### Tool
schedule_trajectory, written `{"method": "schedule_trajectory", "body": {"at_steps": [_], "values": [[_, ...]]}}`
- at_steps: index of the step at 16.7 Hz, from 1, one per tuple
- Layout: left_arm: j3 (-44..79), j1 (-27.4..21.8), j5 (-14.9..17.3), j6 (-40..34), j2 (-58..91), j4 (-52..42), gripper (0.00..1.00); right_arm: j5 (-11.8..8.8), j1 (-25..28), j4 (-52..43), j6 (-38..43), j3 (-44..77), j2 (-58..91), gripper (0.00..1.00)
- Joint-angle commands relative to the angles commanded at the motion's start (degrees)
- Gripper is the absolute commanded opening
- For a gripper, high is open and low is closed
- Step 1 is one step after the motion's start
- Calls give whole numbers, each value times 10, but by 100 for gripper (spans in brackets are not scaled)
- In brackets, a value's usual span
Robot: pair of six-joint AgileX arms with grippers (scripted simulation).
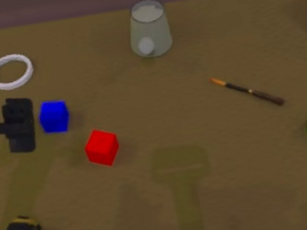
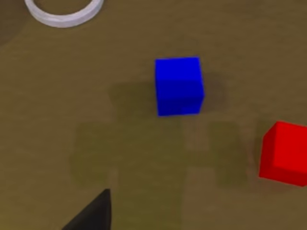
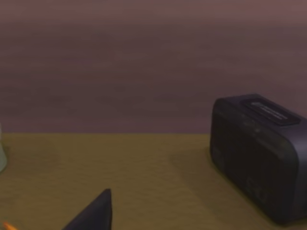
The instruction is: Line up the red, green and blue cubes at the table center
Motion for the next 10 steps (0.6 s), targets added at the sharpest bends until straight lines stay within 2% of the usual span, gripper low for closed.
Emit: {"method": "schedule_trajectory", "body": {"at_steps": [5, 10], "values": [[215, -58, 1, -1, 315, -156, 100, 0, 0, 0, 0, 0, 0, 100], [388, -102, 1, -2, 524, -266, 100, 0, 0, 0, 0, 0, 0, 100]]}}
